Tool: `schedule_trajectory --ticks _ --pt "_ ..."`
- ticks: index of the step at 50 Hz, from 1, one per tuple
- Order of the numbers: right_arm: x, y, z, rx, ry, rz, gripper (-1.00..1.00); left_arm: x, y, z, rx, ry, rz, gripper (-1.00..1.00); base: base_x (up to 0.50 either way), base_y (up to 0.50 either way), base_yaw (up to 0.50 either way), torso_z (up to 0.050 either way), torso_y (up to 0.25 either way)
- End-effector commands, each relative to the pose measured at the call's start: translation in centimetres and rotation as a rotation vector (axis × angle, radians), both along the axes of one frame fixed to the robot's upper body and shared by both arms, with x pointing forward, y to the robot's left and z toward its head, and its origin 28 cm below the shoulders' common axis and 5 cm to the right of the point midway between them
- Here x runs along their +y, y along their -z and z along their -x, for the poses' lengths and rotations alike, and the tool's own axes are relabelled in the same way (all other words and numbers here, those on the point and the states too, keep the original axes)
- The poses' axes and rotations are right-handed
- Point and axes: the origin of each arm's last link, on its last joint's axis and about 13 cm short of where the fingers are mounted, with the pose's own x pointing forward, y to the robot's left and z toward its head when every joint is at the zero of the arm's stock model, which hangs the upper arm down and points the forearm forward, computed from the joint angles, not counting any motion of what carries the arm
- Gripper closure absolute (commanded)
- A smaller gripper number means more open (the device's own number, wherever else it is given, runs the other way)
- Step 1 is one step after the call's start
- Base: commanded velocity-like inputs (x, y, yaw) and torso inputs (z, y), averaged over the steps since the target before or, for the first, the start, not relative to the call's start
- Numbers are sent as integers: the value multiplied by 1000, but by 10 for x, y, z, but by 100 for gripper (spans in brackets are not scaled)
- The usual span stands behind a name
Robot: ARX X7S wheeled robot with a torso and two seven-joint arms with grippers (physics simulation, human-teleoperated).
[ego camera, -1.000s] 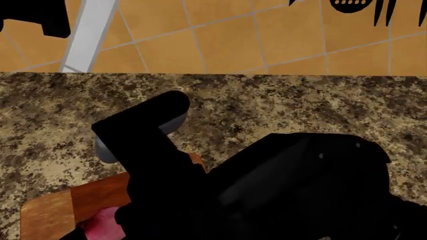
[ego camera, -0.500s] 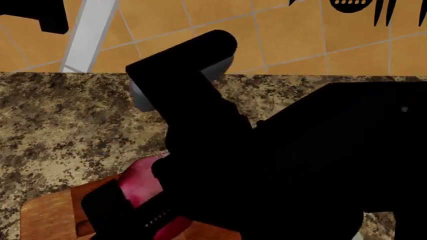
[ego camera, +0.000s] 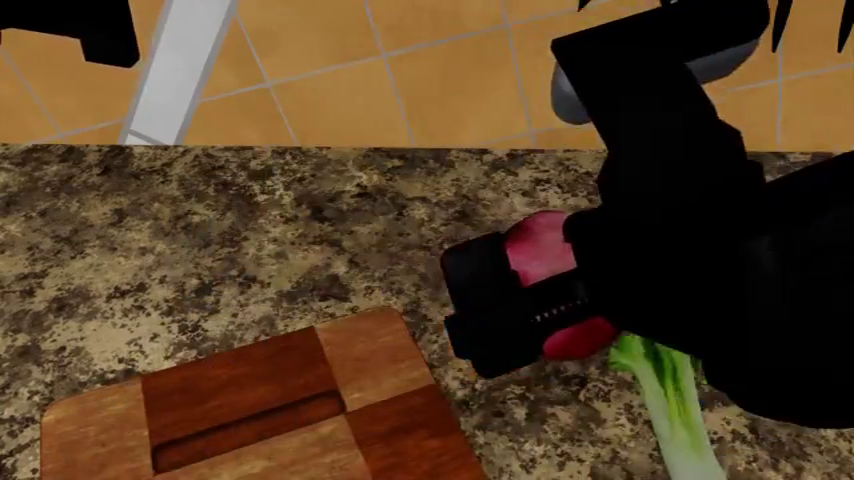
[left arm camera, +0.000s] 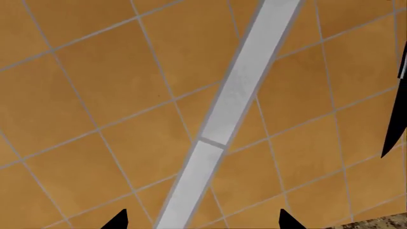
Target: Clear the non-vegetable object off the cutting board and place the vegetables onto it.
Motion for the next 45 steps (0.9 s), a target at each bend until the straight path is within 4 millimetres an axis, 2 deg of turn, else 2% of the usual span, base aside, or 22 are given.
schedule_trajectory --ticks 1,25,28,37,45 --pt "-34 1 -2 -31 169 106 100 0 0 1 -1 2 3 -100 0 0 0 0 0" --pt "-98 -8 27 -32 499 162 100 -3 -1 0 -1 15 4 -100 0 0 0 0 0" --pt "-106 -5 31 -29 547 223 100 -2 -1 -1 -4 14 5 -100 0 0 0 0 0" --pt "-128 7 46 -6 653 205 100 -1 0 -1 -3 10 2 -100 0 0 0 0 0" --pt "-138 21 51 15 691 223 100 -2 4 -2 1 8 -2 -100 0 0 0 0 0"
